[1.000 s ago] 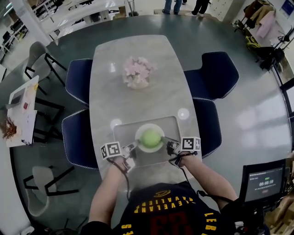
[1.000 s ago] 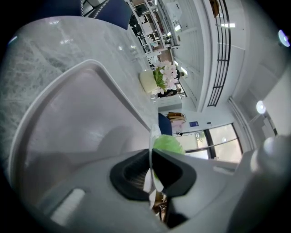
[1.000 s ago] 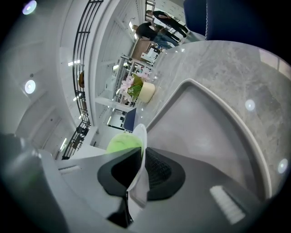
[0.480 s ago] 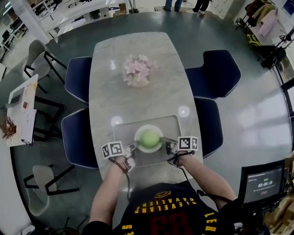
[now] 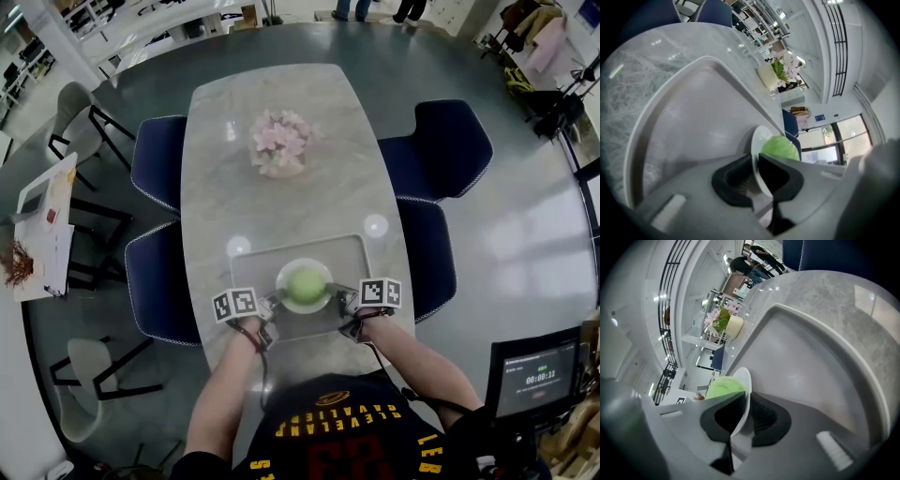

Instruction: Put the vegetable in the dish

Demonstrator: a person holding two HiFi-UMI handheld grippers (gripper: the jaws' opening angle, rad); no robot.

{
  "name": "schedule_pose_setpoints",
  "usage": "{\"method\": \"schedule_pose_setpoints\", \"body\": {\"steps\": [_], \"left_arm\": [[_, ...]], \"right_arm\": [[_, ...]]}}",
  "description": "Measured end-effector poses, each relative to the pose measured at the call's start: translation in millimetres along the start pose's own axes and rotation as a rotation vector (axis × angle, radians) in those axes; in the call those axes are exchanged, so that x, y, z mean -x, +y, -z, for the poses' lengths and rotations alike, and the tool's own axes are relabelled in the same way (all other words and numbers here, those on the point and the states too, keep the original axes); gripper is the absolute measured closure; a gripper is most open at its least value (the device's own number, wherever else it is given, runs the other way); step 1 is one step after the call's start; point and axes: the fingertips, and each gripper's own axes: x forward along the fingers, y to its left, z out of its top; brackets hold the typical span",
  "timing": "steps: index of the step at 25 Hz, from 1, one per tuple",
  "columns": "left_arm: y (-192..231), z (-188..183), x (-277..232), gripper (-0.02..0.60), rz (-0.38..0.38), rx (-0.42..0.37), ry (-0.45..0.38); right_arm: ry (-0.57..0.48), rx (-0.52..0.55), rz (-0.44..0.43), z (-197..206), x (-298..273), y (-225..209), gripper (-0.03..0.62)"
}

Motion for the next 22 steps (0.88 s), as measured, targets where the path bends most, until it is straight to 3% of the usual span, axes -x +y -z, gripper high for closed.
{"method": "schedule_pose_setpoints", "body": {"steps": [8,22], "left_arm": [[2.2,2.7,1.4,0.537,-0.064,-0.045,0.02],[5.9,0.3,-0.9,0.528,-0.175,-0.126,-0.013]], "right_arm": [[0.015,0.015,0.041,5.0,-0.7,-2.8,0.559],[0.014,0.092,0.108,5.0,-1.6,-4.2,0.557]]}}
